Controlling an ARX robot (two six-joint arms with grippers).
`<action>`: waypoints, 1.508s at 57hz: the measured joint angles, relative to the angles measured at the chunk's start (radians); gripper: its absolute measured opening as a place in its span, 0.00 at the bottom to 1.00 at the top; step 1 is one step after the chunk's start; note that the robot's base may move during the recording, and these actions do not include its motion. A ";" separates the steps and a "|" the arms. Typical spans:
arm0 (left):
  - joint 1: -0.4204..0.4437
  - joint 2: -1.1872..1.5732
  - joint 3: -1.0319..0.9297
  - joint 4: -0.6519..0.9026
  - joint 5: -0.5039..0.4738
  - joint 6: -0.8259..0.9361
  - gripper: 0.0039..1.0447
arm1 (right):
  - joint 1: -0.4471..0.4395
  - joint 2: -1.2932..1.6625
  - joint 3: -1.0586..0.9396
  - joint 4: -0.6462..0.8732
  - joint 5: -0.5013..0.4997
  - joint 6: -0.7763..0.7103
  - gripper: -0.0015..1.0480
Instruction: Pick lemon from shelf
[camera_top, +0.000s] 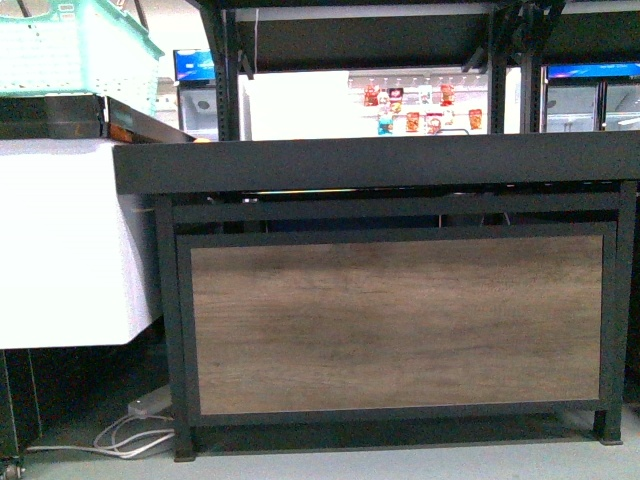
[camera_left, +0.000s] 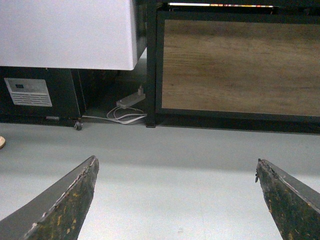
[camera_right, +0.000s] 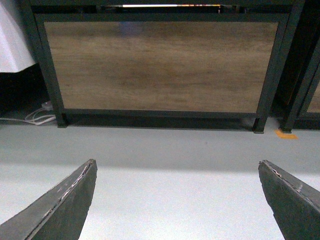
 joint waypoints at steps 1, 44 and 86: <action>0.000 0.000 0.000 0.000 0.000 0.000 0.93 | 0.000 0.000 0.000 0.000 0.000 0.000 0.93; 0.000 0.000 0.000 0.000 0.000 0.000 0.93 | 0.000 0.000 0.000 0.000 0.000 0.000 0.93; 0.000 0.000 0.000 0.000 0.000 0.000 0.93 | 0.000 0.000 0.000 0.000 0.000 0.000 0.93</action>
